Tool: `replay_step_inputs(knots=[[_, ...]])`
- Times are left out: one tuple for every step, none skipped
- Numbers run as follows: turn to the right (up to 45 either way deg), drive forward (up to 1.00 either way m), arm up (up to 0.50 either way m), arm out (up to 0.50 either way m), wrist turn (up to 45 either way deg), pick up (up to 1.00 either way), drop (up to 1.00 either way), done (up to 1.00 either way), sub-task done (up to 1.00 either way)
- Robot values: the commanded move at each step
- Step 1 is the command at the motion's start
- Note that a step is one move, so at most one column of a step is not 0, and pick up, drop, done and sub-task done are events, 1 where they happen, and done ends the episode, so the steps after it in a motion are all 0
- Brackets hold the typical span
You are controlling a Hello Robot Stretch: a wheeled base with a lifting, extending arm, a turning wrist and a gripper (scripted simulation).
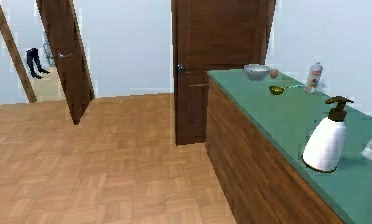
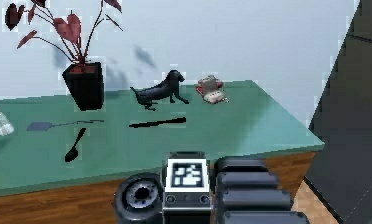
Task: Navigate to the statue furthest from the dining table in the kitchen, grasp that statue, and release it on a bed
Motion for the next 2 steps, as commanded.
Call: replay_step_inputs(knots=[[45.0, 0.00, 0.00, 0.00, 0.0, 0.00, 0.00, 0.00, 0.00], [45.0, 0.00, 0.00, 0.00, 0.0, 0.00, 0.00, 0.00, 0.00]])
